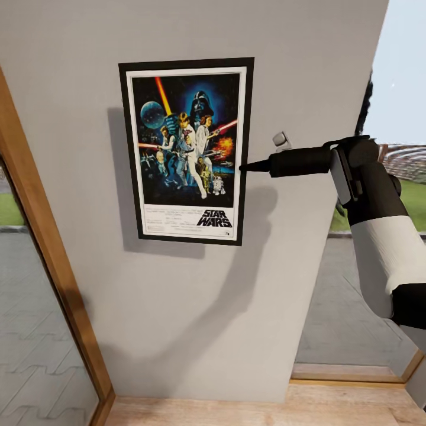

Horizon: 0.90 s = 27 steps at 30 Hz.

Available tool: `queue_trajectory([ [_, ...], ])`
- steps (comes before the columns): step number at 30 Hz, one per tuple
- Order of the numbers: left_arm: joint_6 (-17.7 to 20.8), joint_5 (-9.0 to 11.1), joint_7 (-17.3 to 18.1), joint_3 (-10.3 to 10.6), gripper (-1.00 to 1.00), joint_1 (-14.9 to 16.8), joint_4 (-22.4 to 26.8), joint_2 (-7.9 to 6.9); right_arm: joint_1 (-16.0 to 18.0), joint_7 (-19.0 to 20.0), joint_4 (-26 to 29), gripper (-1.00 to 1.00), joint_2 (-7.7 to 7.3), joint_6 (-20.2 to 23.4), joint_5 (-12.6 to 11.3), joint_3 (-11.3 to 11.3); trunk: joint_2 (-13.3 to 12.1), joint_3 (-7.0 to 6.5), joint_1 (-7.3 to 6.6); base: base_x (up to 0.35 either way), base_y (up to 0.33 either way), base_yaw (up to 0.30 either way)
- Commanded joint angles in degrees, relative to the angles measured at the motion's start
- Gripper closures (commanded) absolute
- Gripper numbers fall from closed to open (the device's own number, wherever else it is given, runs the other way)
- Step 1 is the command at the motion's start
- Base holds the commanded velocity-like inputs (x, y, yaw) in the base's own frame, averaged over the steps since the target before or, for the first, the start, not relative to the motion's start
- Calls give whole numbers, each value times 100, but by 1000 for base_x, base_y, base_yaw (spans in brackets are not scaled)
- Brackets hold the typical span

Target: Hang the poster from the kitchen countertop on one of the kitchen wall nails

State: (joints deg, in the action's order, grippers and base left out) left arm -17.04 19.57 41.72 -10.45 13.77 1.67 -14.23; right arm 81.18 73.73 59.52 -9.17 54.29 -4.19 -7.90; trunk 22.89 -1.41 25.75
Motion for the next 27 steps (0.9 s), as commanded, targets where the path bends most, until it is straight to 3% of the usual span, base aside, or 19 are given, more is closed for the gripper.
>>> queue_trajectory([
  [1, -19, -32, 21, -45, -100, 3, -9, -1, 3, -8, -2, 100, -6, 55, -47, -14, 3, 3, 3, 108, 0, 0],
  [9, -19, -32, 21, -45, -100, 3, -9, 0, 3, -8, -2, 100, -7, 55, -47, -14, 3, 3, 3, 192, 0, 0],
  [27, -19, -32, 21, -45, -100, 3, -9, -7, 3, -8, -2, 100, -9, 55, -47, -17, 3, 3, 3, 10, 0, 0],
])
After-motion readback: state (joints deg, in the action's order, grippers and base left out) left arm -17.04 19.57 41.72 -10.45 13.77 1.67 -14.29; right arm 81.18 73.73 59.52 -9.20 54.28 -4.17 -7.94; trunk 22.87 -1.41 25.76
